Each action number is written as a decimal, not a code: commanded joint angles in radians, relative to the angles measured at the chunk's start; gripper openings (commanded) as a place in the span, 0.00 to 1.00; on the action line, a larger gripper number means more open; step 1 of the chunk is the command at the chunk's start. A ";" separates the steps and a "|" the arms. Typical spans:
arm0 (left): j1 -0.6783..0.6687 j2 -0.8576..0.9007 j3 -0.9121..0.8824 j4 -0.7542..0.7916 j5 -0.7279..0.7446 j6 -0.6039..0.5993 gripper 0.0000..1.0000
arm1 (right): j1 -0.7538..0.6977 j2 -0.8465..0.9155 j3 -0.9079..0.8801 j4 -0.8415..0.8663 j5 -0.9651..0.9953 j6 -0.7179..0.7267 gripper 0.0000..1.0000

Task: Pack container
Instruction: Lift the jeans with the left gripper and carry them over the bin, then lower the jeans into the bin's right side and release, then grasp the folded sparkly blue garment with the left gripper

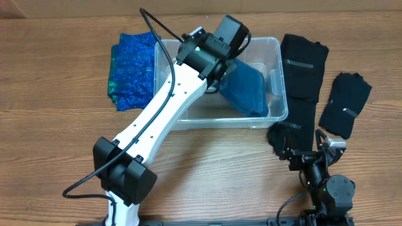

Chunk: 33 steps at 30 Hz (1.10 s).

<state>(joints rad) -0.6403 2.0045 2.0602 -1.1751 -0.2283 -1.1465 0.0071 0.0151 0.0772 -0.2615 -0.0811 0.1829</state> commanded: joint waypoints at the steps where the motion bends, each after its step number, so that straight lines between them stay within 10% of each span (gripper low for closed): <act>1: 0.001 -0.039 0.041 -0.072 -0.045 0.170 0.58 | -0.003 -0.005 0.002 0.005 -0.002 -0.001 1.00; 6: 0.103 -0.118 0.043 -0.161 -0.176 0.340 0.99 | -0.003 -0.005 0.002 0.005 -0.002 -0.001 1.00; 20: 0.834 -0.025 0.043 -0.122 0.495 0.958 1.00 | -0.003 -0.005 0.002 0.005 -0.002 -0.001 1.00; 33: 0.941 0.401 0.043 -0.039 0.768 1.125 1.00 | -0.003 -0.005 0.002 0.005 -0.002 -0.001 1.00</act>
<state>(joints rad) 0.3061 2.3516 2.0968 -1.2442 0.4389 -0.0845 0.0071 0.0151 0.0772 -0.2623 -0.0814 0.1825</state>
